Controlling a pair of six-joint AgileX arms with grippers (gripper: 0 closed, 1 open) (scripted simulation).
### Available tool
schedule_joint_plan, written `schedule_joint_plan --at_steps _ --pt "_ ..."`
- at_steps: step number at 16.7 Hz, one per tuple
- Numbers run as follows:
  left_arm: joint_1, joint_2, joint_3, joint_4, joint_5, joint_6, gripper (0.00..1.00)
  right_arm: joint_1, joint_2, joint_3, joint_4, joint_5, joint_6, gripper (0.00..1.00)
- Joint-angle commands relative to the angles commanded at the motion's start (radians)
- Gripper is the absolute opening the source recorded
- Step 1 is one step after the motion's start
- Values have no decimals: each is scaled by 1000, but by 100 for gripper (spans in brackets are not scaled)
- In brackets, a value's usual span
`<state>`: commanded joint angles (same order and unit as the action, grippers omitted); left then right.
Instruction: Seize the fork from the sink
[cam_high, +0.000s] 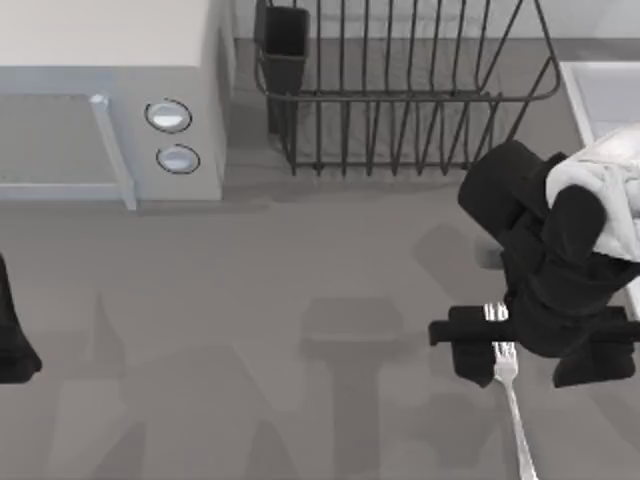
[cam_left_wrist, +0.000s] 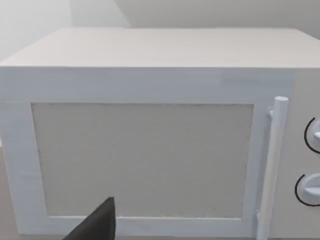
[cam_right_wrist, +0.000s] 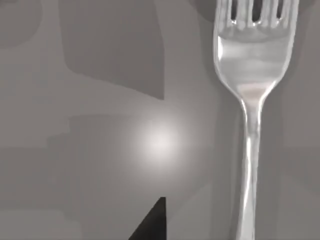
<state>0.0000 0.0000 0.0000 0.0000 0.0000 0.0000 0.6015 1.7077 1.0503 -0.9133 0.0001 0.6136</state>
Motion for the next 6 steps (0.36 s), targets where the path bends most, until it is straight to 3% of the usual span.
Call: schedule_joint_plan --at_steps 6 --pt "0 0 0 0 0 0 100 0 0 0 0 0 0 100"
